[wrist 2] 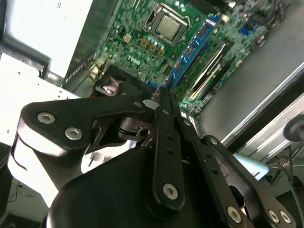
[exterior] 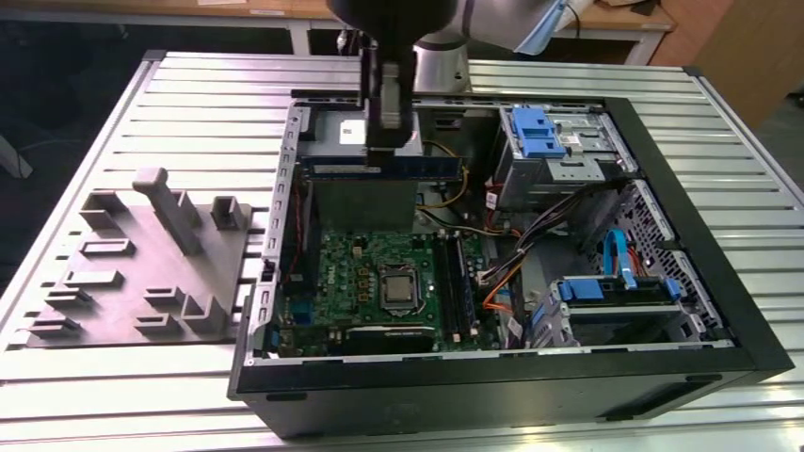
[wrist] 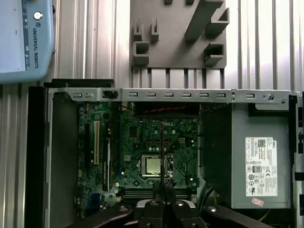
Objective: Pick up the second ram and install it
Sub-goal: 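Pick up the second ram and move it above second insertion slot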
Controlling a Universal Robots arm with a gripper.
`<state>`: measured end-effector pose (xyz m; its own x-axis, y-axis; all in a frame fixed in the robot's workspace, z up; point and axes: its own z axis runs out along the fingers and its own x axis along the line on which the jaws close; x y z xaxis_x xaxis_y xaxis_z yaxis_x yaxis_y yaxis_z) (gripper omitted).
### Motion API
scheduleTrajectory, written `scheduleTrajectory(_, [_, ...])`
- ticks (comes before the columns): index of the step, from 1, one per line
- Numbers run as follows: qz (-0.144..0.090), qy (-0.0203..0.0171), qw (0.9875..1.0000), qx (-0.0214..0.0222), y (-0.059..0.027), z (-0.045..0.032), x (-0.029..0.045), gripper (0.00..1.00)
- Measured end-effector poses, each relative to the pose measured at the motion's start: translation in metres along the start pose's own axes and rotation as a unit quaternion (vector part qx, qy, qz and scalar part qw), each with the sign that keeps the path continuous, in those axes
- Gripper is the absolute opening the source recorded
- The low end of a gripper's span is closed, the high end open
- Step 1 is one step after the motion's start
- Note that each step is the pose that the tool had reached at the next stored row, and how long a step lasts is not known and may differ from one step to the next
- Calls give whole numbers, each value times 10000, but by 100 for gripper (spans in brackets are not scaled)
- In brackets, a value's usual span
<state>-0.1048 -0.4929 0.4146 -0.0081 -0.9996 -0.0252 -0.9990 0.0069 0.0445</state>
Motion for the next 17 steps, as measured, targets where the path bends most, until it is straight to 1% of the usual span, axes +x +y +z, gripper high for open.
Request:
scheduleTrajectory(6, [0, 0, 10000, 0, -198, -5, -2, 11])
scheduleTrajectory(10, [0, 0, 10000, 0, -303, -8, -2, 11])
scheduleTrajectory(12, [0, -1, 10000, 0, -336, -8, -2, 11])
scheduleTrajectory(17, [0, 0, 10000, 0, -342, -8, -3, 11])
